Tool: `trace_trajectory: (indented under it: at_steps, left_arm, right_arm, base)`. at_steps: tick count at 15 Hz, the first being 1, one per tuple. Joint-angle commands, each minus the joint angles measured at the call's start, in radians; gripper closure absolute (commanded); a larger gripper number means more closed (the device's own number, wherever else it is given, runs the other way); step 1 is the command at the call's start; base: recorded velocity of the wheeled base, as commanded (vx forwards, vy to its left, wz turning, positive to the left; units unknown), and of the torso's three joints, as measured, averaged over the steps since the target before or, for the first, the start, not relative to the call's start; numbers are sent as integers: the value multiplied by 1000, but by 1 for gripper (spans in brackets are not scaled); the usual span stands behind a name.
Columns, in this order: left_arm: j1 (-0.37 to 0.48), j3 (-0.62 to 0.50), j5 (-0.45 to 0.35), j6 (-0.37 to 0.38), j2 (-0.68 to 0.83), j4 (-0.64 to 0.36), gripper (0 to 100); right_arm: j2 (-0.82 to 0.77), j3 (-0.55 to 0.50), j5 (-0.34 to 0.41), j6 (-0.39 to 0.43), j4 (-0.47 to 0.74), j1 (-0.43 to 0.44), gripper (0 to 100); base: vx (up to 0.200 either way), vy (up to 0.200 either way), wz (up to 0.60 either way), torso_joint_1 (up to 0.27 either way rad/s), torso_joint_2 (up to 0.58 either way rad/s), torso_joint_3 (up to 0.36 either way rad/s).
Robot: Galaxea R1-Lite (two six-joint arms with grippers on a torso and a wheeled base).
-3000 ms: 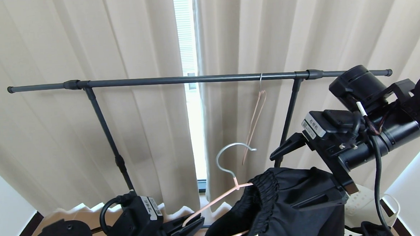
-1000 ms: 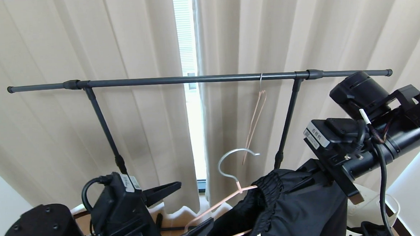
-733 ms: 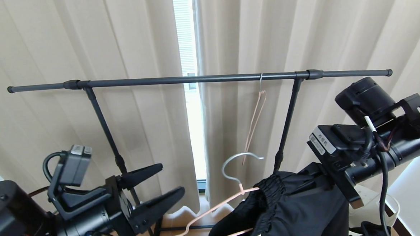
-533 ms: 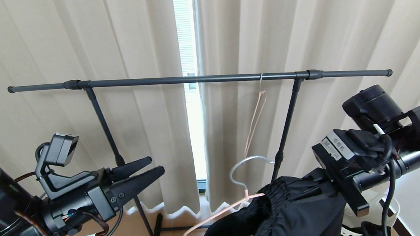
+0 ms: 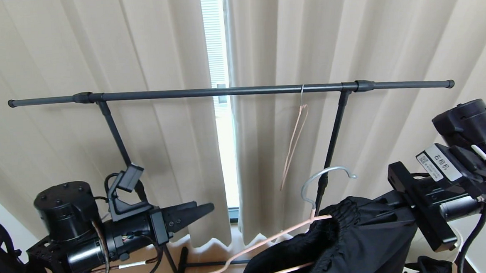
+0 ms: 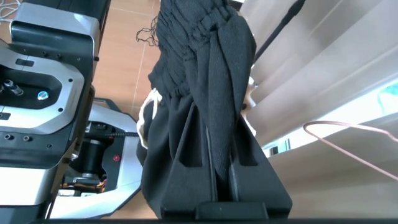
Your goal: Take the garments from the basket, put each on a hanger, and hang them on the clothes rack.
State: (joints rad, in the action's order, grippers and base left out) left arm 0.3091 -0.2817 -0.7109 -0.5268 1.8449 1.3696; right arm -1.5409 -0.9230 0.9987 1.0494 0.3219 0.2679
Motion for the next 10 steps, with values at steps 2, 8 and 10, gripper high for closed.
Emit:
trace_trajectory:
  at_steps: [2,8,10]
  left_arm:
    - [71,-42,4,36,-44,-145,0]
    - [169,-102,120,153,-70,-415,0]
    - [211,-96,134,153,-41,-415,0]
  right_arm:
    - [54,9,6,0,0,-2,100]
    - [59,13,28,0,-1,-2,100]
    - [61,15,29,0,-1,-2,100]
  base:
    - [0,0,0,0,0,0]
    - [0,0,0,0,0,0]
    - [0,0,0,0,0,0]
